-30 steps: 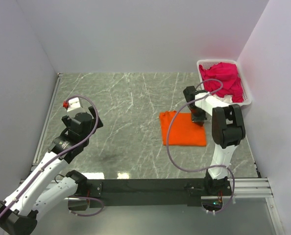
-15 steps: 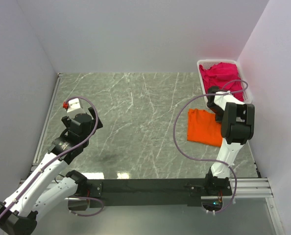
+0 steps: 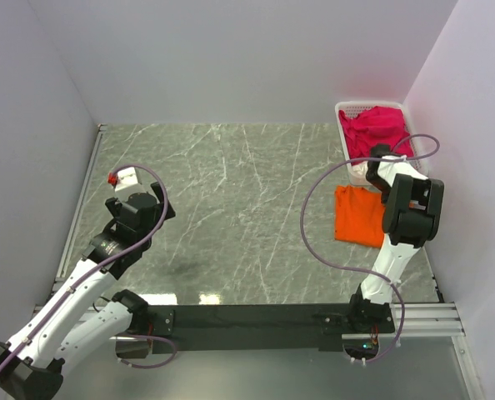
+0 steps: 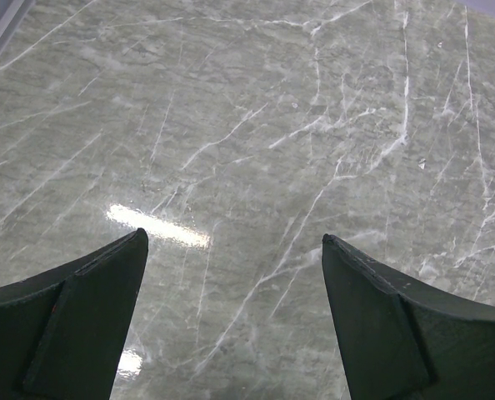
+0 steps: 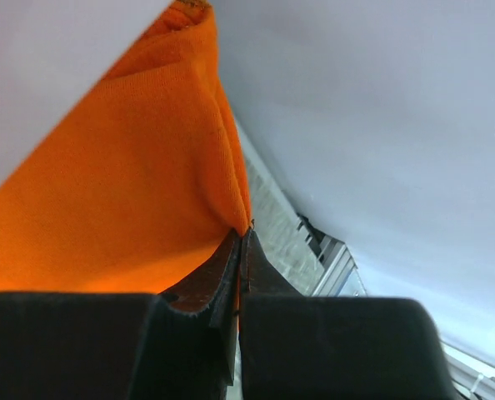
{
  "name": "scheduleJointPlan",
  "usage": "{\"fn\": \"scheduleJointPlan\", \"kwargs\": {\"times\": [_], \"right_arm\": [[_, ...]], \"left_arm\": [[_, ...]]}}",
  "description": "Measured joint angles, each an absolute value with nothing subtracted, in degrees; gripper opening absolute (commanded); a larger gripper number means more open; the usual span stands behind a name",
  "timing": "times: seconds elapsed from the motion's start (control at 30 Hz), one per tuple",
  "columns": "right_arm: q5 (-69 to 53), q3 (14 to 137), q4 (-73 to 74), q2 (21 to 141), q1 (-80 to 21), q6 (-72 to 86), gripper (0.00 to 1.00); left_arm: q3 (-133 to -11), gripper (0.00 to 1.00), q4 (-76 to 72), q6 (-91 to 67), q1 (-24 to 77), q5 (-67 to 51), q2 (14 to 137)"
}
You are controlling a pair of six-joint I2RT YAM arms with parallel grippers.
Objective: Fold and stack the t-shirts
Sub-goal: Neatly place the folded tshirt to the corner
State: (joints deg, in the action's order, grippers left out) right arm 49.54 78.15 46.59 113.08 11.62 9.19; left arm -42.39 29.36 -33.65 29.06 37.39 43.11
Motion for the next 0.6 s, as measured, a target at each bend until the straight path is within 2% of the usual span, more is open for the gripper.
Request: {"fn": "scheduleJointPlan", "kwargs": {"times": [0.17, 0.23, 0.27, 0.37, 0.47, 0.6], "right_arm": [[50.4, 79.9, 45.8, 113.1, 12.3, 8.5, 0.1], [51.2, 80.7, 45.5, 113.1, 12.4, 9.1, 0.22], [51.5, 81.0, 45.3, 113.1, 12.4, 9.5, 0.35], [51.5, 81.3, 45.2, 112.6, 12.7, 10.8, 0.48], [50.5, 81.3, 45.8, 110.5, 13.1, 12.5, 0.53], [46.1, 81.1, 47.2, 103.0, 13.5, 16.2, 0.64]], "left_arm": [[-42.4, 0.91, 29.4, -33.6, 29.1, 37.4, 43.1], [-42.4, 0.91, 29.4, -33.6, 29.1, 37.4, 43.2], [-42.4, 0.91, 29.4, -33.6, 29.1, 37.4, 43.3], [-42.4, 0.91, 29.4, -33.6, 29.1, 37.4, 43.3], [-42.4, 0.95, 29.4, -33.6, 29.1, 37.4, 43.3], [-42.4, 0.99, 29.4, -33.7, 29.1, 37.4, 42.9]]}}
